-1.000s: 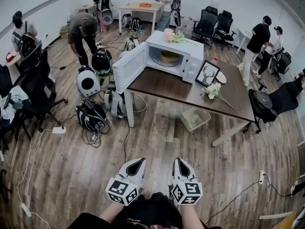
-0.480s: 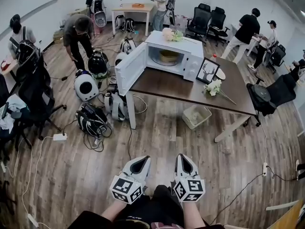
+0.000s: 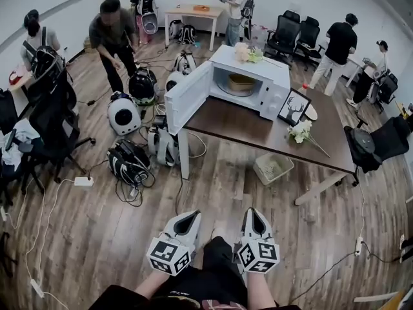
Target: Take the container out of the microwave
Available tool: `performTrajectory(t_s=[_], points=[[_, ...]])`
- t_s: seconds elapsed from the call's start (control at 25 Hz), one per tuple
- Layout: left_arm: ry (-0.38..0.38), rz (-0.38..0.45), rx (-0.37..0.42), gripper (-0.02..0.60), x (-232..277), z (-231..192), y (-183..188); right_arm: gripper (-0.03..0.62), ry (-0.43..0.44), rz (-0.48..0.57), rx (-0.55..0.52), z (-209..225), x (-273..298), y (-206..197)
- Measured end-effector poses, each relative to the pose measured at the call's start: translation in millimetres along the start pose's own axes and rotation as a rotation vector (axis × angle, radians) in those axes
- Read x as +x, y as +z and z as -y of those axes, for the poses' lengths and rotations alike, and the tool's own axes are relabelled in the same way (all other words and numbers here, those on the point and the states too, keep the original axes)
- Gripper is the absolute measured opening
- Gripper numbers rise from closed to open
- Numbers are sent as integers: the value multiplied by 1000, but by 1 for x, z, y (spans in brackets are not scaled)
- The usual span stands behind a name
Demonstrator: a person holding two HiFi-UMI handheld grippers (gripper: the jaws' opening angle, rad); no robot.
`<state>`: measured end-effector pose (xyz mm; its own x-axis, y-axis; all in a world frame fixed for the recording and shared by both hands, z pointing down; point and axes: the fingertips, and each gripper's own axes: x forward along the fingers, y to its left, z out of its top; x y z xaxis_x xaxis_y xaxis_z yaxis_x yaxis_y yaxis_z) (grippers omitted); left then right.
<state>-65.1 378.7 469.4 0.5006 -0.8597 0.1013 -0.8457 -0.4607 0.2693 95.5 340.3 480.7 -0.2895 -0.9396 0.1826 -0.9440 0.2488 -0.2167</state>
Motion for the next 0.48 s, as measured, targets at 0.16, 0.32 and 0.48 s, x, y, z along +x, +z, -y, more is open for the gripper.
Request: performTrajectory(t_s=[0.16,0.32,0.48], points=[[38,-4,6,9,35,-16,9,8,12,-23,26,16,42,4],[68,3,12,9,76,-30,25,8,66,-62,35,27,88,11],[93,5,11,9,118,-39,33,8,122,-77,0,41,130,25]])
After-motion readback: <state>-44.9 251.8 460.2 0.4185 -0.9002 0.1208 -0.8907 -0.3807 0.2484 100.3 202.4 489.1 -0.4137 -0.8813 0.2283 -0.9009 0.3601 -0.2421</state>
